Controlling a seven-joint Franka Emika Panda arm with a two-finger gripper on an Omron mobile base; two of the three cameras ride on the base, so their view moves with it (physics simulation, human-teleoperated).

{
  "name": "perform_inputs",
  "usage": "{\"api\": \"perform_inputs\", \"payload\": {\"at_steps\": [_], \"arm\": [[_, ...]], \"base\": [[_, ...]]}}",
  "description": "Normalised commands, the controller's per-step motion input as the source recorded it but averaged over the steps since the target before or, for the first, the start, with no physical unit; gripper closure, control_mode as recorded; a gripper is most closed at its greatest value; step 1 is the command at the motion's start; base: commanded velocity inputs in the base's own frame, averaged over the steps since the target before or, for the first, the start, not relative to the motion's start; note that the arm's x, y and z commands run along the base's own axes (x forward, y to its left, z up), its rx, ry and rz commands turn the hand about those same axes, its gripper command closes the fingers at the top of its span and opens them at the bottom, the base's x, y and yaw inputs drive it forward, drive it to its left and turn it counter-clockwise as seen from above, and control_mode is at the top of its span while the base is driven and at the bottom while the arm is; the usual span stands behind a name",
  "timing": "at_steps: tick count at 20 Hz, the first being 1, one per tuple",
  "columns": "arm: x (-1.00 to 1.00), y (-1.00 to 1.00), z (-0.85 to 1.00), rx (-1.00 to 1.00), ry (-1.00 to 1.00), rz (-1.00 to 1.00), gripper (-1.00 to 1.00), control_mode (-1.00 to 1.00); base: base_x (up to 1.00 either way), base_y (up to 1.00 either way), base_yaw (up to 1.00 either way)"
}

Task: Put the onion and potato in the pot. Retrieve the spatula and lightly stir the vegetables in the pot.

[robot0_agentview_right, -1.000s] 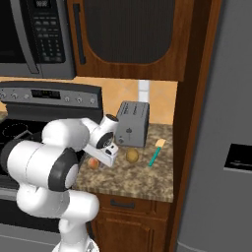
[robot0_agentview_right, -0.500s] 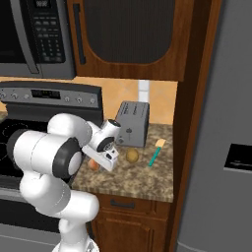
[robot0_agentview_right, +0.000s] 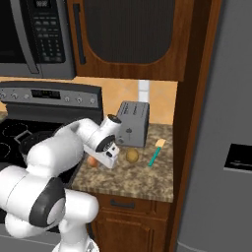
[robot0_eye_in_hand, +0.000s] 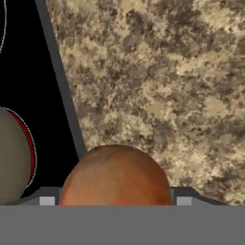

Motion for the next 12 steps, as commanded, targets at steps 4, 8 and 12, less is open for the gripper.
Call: {"api": "perform_inputs", "payload": {"at_steps": [4, 8, 12], "arm": [[-1.00, 0.25, 1.00, -0.09, -0.56, 0.00, 1.00, -1.00], [-0.74, 0.99, 1.00, -0.21, -0.50, 0.00, 1.00, -1.00], [-0.34, 0.88, 1.00, -0.25, -0.41, 0.00, 1.00, -1.00]], "base": [[0.00, 0.00, 0.00], [0.00, 0.00, 0.00], [0.00, 0.00, 0.00]]}}
